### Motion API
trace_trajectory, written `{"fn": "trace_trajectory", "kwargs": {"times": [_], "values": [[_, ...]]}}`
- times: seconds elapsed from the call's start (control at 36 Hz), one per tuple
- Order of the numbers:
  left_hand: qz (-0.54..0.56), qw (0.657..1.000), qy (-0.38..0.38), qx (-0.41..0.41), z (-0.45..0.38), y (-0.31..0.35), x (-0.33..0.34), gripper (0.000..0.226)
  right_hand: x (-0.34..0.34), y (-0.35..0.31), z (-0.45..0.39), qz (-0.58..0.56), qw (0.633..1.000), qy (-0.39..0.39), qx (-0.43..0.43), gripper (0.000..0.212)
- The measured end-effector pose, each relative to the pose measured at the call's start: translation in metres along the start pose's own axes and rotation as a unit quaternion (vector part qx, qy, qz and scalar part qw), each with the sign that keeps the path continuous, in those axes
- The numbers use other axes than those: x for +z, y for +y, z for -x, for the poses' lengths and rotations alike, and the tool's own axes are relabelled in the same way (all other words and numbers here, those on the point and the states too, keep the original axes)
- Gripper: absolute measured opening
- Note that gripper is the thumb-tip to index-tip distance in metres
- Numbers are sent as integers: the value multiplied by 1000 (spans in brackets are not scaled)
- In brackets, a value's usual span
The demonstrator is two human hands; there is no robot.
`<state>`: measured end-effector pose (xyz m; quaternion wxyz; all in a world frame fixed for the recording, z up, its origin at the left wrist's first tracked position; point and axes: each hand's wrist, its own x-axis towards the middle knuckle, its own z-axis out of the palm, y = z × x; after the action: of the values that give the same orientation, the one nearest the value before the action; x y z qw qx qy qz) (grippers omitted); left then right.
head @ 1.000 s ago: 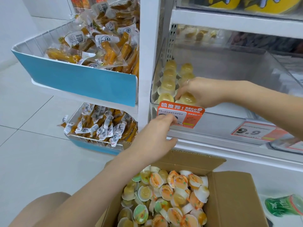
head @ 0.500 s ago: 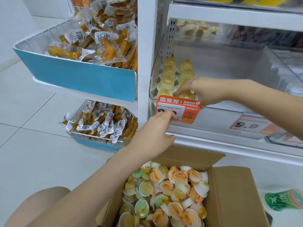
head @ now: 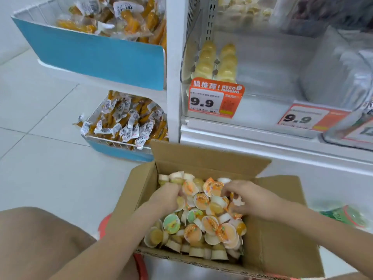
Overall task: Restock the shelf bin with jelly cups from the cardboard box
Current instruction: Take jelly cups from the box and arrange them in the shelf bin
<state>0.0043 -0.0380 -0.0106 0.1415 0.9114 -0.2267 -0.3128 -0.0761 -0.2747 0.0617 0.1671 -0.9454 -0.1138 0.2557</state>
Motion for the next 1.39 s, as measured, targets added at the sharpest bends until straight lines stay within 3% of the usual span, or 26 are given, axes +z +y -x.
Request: {"fn": "trace_trajectory", "kwargs": {"times": [0.06,0.14,0.31,0.39,0.44,0.5,0.56,0.67,0.78,0.86,0.97,1.03,1.22,1.28,1.39], "values": [[-40,998,-47,-24,-7,-24,25,34,44,12,-17,4,997,-61,36,46],[-67,993,-91,-29,-14,-46,40,34,86,18,-41,-15,994,-92,52,56],[-80,992,-93,-33,-42,-69,69,29,127,10,-83,-63,996,-51,36,62],[-71,995,-70,-27,-62,-73,75,43,130,5,-106,-82,996,-23,35,57],[-63,995,-67,-28,-79,-76,78,37,132,6,-123,-76,994,-31,68,50],[-11,997,-72,-18,-91,-78,85,34,135,5,-134,-53,992,-49,104,42],[16,997,-70,-5,-95,-70,85,45,141,0,-141,-11,991,-59,116,34],[-25,999,-32,0,-101,-65,91,40,166,-22,-152,83,983,-70,147,28],[-108,992,-65,13,-95,-71,101,48,183,-39,-163,155,963,-98,196,37],[-108,992,-57,10,-90,-70,99,51,184,-43,-171,171,959,-105,200,45],[-28,999,-33,-5,-81,-72,92,56,176,-41,-176,107,962,-103,228,44],[44,999,-1,-23,-74,-74,85,48,173,-38,-174,81,962,-105,240,42],[256,962,27,-97,-56,-81,55,33,162,-40,-158,73,968,-82,227,46],[264,957,40,-111,-52,-80,44,30,157,-33,-148,23,974,-40,220,42],[176,974,-69,-128,-39,-77,42,53,136,-17,-124,-136,959,25,246,41]]}}
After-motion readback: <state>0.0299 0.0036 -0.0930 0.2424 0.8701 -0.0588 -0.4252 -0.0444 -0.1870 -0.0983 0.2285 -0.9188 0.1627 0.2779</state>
